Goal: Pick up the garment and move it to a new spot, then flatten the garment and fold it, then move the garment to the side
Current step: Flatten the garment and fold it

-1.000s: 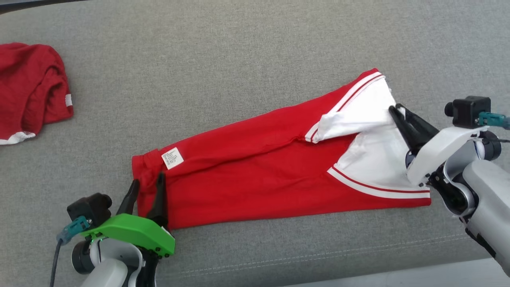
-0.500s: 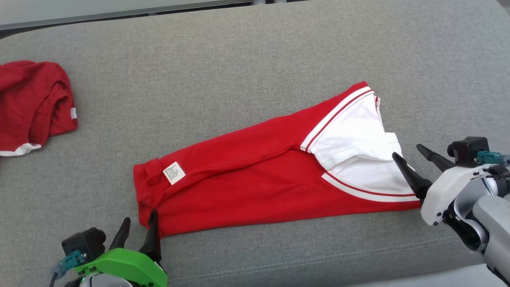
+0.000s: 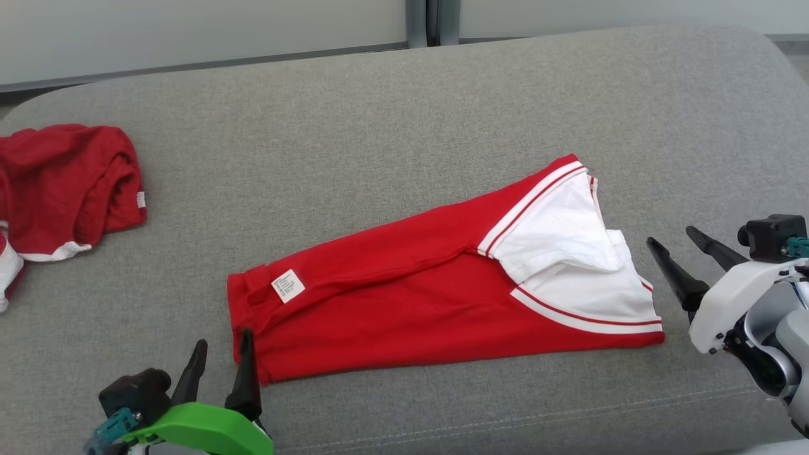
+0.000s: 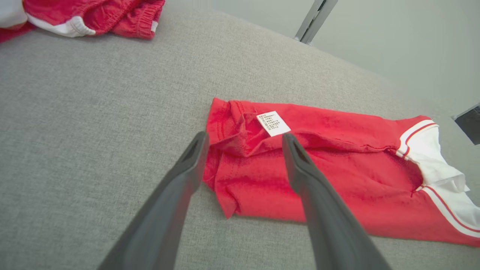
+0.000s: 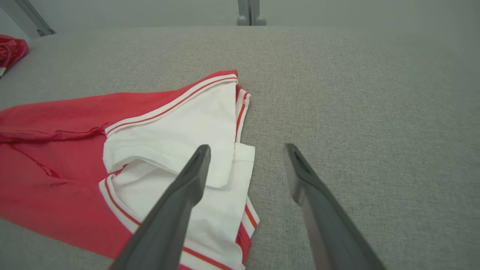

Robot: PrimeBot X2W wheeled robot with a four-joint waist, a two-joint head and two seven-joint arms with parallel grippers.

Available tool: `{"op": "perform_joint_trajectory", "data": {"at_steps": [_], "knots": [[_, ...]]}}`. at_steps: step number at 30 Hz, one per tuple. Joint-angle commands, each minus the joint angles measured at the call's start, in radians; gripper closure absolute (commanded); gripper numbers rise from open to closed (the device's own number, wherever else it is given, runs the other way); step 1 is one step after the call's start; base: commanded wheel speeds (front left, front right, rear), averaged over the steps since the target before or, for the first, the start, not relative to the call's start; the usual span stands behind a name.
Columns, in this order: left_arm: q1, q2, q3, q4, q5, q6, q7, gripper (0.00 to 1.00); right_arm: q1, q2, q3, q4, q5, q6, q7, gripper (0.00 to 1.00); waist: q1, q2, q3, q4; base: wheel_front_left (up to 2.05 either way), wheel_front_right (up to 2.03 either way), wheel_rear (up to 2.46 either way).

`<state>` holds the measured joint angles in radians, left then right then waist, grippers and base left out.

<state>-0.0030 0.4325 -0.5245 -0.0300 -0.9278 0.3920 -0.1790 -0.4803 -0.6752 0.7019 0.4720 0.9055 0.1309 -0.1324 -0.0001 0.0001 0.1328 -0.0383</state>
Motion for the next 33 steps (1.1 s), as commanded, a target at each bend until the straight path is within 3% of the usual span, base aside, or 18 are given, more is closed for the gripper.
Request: {"op": "perform_joint_trajectory", "data": {"at_steps": [1,11,25,33], "knots": [[-0.025,0.005,-0.008,-0.004,0.019,0.005,0.000,0.00,0.007,-0.002,-0.007,-0.003,-0.010,0.000,0.009,0.00,0.0001,-0.0001,-0.021,0.015,0.00,0.00,0.00],[-0.106,-0.030,-0.053,0.026,0.062,-0.004,0.004,0.00,-0.034,0.064,-0.095,0.056,-0.078,0.000,0.093,0.00,0.0001,-0.0001,-0.066,0.053,0.00,0.00,0.00],[-0.131,-0.038,-0.063,0.039,0.071,-0.009,0.001,0.00,-0.073,0.196,-0.224,0.291,-0.160,0.000,0.127,0.00,0.0001,-0.0001,-0.041,0.119,0.00,0.00,0.00],[-0.141,-0.042,-0.062,0.033,0.064,-0.012,0.004,0.00,-0.091,0.270,-0.290,0.447,-0.123,-0.001,0.128,0.00,0.0001,-0.0001,-0.014,0.168,0.00,0.00,0.00]]}}
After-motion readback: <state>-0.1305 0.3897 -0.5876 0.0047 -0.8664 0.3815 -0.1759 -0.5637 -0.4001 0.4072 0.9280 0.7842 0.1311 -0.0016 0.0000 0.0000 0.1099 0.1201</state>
